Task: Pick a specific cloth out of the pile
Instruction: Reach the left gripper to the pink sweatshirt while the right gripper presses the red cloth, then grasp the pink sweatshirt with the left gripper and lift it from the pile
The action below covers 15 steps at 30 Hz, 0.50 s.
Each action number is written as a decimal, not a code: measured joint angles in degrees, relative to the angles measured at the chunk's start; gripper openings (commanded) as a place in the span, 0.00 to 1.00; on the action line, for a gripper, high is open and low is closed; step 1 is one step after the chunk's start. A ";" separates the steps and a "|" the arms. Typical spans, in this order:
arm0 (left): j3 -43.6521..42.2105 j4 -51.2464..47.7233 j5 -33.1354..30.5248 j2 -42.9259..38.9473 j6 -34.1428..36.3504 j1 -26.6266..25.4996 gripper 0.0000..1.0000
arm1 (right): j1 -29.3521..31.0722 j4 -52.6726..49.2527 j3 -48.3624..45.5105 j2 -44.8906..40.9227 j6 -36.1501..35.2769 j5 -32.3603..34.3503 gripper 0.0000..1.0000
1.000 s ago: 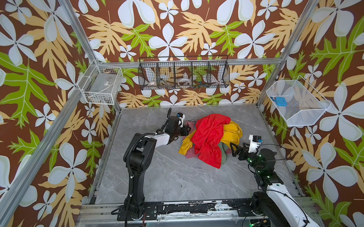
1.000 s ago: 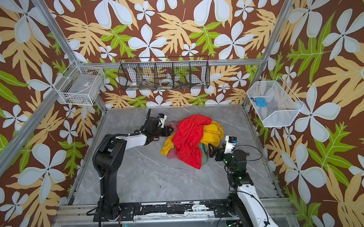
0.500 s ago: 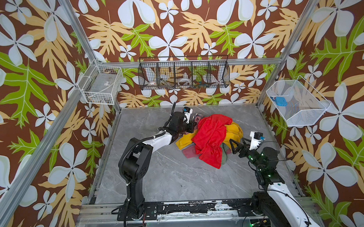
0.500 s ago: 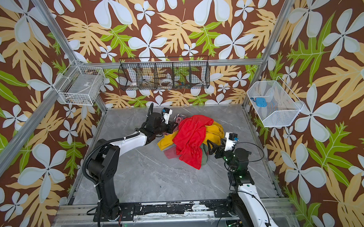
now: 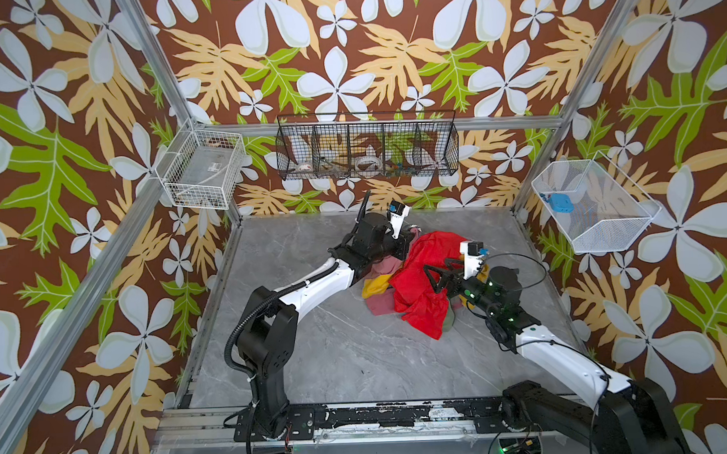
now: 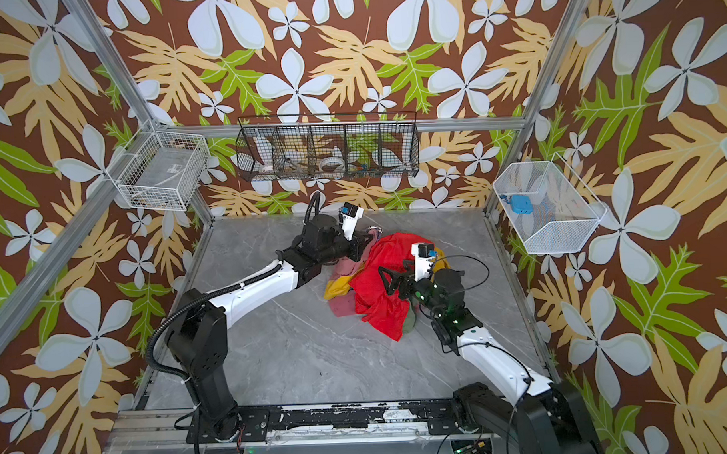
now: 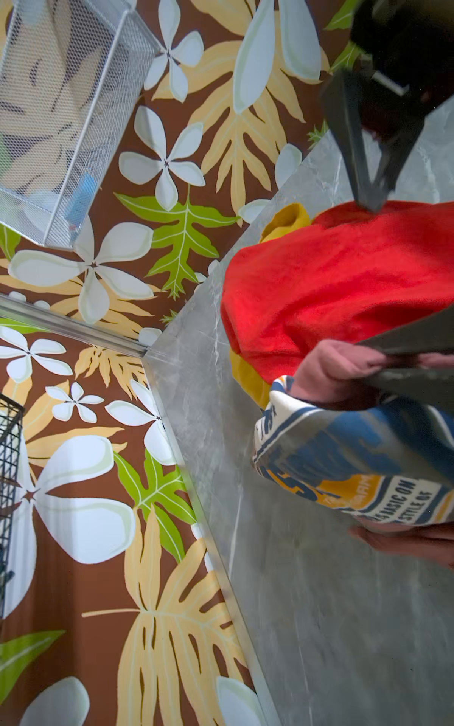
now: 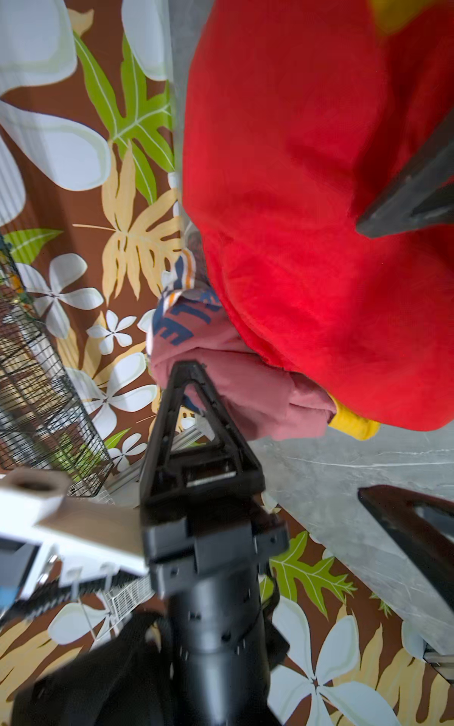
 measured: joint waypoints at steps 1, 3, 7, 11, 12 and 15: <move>0.44 -0.39 -0.33 -0.55 0.00 0.00 0.00 | 0.11 0.11 0.96 1.79 0.39 0.92 0.96; 1.14 -0.74 -0.57 -1.64 0.11 0.02 0.00 | 0.35 0.15 2.34 4.63 0.61 3.04 0.96; 3.37 -2.51 -1.14 -3.74 1.22 -0.17 0.00 | 0.37 -0.07 3.72 8.17 1.36 6.23 0.96; 6.43 -4.68 -1.44 -4.68 2.62 -0.28 0.00 | 0.46 -0.83 4.44 10.03 2.03 9.07 0.96; 7.34 -5.11 -1.60 -4.76 2.71 -0.28 0.00 | 0.46 -1.40 4.61 10.56 2.10 10.08 0.96; 10.21 -6.71 -2.32 -4.98 4.11 -0.31 0.00 | 0.46 -2.67 4.68 11.74 2.12 12.17 0.95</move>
